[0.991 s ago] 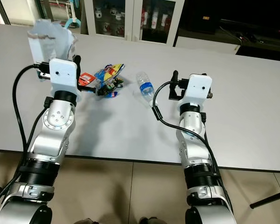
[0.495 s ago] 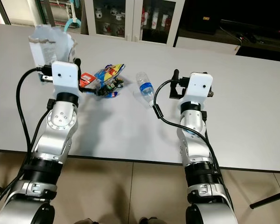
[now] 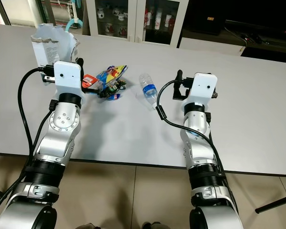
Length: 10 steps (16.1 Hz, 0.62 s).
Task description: Picking trash to rubbish bin
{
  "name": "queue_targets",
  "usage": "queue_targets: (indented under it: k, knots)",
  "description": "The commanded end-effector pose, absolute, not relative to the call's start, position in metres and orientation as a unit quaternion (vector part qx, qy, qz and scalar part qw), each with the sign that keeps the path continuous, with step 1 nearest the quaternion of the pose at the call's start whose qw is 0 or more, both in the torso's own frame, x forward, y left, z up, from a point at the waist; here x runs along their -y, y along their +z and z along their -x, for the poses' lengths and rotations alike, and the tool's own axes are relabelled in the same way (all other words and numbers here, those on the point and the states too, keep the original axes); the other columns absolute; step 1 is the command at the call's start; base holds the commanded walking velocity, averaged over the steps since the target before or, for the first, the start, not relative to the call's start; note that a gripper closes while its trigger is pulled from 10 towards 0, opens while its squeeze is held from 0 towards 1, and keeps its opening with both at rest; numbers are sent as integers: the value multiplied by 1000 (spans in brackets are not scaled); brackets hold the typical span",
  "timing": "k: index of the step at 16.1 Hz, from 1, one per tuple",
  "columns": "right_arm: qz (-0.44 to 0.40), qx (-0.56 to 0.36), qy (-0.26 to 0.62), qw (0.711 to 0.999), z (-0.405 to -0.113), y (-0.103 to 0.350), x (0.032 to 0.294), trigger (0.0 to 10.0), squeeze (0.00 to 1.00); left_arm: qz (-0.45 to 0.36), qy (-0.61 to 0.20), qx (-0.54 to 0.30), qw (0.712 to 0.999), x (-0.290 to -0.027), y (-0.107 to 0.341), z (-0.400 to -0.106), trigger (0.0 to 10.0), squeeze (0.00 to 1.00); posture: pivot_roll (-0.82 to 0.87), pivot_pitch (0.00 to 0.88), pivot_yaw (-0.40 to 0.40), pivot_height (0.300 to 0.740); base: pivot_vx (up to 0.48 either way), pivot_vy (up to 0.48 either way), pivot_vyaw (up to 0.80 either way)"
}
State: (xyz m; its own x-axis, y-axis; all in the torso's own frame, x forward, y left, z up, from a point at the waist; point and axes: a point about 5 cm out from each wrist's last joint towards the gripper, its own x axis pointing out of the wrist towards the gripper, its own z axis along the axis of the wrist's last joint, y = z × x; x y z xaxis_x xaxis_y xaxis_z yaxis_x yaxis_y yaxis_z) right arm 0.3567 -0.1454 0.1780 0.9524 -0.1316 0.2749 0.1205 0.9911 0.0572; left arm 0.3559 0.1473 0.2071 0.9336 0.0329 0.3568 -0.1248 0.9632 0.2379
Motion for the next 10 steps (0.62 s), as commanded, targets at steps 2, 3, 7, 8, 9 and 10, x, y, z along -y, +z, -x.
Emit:
queue_targets:
  k: [2,3,7,8,9,10]
  knots:
    - [-21,133,-75,988,-358,177,152,10000,0,-124,41,187,974,-144,211,-357,10000,0,-67,45,-102,740,0,0,0]
    - [-21,133,-75,988,-358,177,152,10000,0,-126,39,188,973,-143,211,-357,10000,0,-66,45,-103,740,0,0,0]
    - [-21,130,-72,989,-358,176,152,10000,0,-124,35,189,973,-141,211,-357,10000,0,-69,46,-104,740,-250,0,0]
    - [-21,129,-72,989,-358,176,152,10000,0,-124,35,189,973,-141,211,-357,10000,0,-68,45,-105,740,-266,0,0]
    - [-21,127,-71,989,-358,175,152,10000,0,-122,37,189,974,-142,211,-357,10000,0,-68,46,-107,740,-266,0,0]
    - [-21,126,-71,989,-358,174,152,10000,0,-121,37,189,974,-142,210,-357,10000,0,-66,44,-109,740,-296,0,0]
